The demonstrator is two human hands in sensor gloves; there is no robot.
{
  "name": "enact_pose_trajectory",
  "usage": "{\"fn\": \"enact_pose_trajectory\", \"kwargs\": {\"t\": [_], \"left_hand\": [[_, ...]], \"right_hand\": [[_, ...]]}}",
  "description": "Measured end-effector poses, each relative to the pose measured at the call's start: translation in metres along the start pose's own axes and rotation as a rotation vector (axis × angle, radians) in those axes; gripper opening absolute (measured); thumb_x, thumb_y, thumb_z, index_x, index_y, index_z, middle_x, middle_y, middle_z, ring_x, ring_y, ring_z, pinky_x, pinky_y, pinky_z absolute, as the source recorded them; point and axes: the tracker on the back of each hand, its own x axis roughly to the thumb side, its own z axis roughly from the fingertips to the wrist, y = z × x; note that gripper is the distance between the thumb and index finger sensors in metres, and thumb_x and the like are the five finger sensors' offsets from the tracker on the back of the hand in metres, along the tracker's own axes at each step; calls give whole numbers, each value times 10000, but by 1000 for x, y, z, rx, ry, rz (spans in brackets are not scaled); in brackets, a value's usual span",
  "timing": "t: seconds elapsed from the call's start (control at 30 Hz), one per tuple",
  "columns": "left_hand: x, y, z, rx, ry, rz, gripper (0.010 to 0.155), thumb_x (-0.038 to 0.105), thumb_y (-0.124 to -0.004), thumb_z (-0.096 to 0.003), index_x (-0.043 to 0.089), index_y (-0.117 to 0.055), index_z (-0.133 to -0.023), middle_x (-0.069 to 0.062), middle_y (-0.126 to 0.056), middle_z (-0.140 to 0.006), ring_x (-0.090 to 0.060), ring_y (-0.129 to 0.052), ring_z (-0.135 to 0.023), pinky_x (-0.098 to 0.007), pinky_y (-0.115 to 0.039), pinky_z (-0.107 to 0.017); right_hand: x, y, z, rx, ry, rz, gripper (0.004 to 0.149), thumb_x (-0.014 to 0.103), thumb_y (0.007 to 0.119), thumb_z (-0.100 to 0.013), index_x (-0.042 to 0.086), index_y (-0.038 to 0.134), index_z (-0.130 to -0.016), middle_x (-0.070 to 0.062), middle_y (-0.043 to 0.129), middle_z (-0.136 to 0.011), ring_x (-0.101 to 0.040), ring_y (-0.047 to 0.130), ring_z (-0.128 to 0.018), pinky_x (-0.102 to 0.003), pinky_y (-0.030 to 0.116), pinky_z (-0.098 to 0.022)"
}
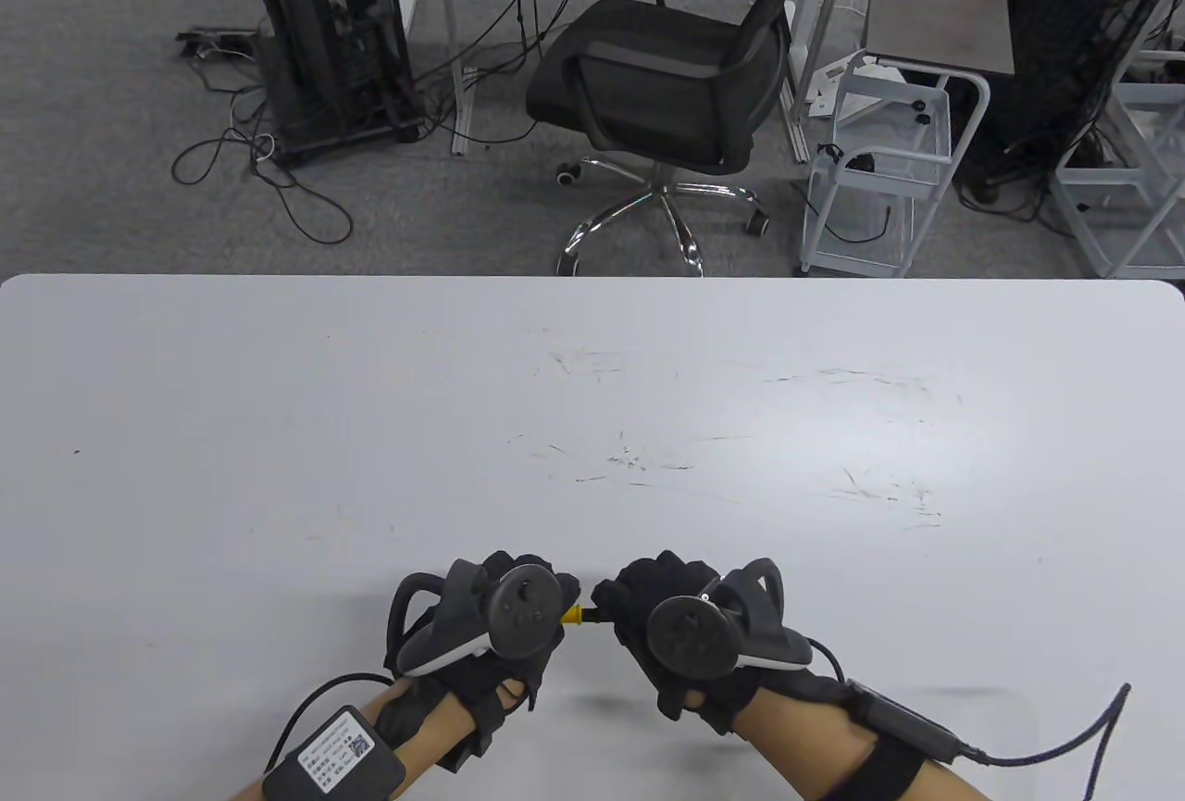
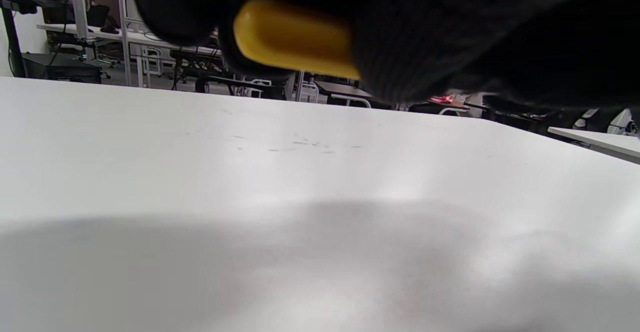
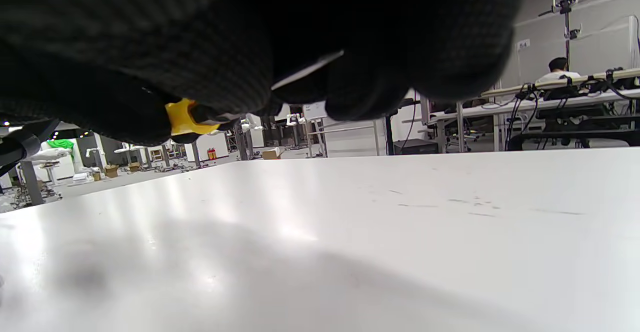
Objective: Separate screwdriver from screwdriver handle
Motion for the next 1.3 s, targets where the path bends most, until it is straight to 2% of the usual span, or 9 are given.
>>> {"fn": "enact_pose_trajectory", "kwargs": {"t": [0.2, 0.27, 0.47, 0.93, 1.3], "left_hand": [[-14, 6, -2, 11, 46, -45, 539, 343, -888, -446, 295, -753, -965, -18, -723, -970, -319, -817, -791, -543, -648, -697], [-21, 9, -3, 1, 59, -40, 539, 345, -885, -448, 296, -746, -967, -12, -717, -974, -318, -811, -799, -546, -641, -701], [-36, 22, 1, 57, 96, -5, 538, 347, -882, -449, 298, -742, -966, -4, -715, -975, -318, -809, -808, -550, -634, -707], [-45, 22, -1, 50, 103, -3, 538, 352, -881, -449, 300, -740, -965, -2, -715, -976, -317, -810, -810, -552, -630, -711], [-44, 21, -1, 38, 99, -8, 537, 360, -882, -449, 304, -739, -963, 0, -718, -976, -315, -813, -814, -556, -623, -715]], "right_hand": [[-28, -2, -1, 44, 56, -87, 449, 300, 839, -530, 123, 774, -937, -76, 784, -886, -341, 897, -614, -447, 832, -446], [-39, 3, 0, 69, 91, -177, 449, 294, 837, -532, 114, 770, -938, -85, 779, -886, -346, 893, -609, -451, 831, -444], [-59, 17, 0, 116, 156, -194, 455, 292, 834, -532, 110, 758, -943, -90, 775, -887, -337, 902, -599, -438, 853, -433], [-68, 54, 0, 248, 217, 13, 459, 284, 835, -537, 104, 748, -950, -99, 765, -894, -341, 901, -611, -436, 870, -442], [-60, 62, 0, 238, 203, 146, 469, 293, 847, -537, 130, 740, -963, -81, 769, -908, -351, 897, -646, -492, 831, -500]]}}
